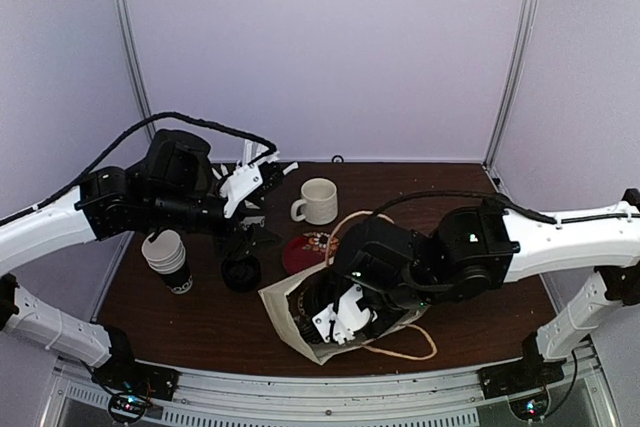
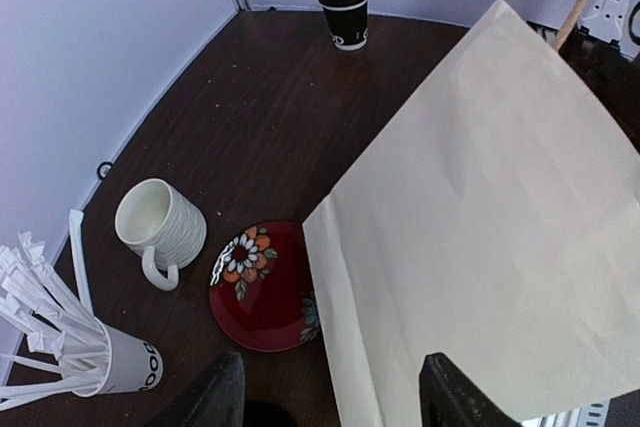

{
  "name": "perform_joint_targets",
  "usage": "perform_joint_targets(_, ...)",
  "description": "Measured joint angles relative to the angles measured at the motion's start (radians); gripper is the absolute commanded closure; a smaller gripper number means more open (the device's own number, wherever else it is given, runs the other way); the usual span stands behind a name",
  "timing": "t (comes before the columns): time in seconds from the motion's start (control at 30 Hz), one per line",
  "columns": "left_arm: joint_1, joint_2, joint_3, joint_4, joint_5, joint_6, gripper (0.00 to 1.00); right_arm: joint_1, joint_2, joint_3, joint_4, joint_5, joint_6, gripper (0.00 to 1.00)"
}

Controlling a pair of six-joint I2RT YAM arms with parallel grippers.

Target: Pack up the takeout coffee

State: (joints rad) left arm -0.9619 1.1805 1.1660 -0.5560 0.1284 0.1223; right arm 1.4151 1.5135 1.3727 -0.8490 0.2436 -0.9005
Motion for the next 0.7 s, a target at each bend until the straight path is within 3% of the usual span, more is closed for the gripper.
perform_joint_targets(0.3,0.011,0.0,-0.039,0.011,-0.045,0.003,0.38,0.026,0.072,0.112,-0.005,-0.032,0.031,0.42)
perform_joint_targets(0.7,0.043,-0.024,-0.108,0.041,-0.065,0.029,0.37,0.021,-0.026,-0.08,-0.011,0.036,-0.013,0.44)
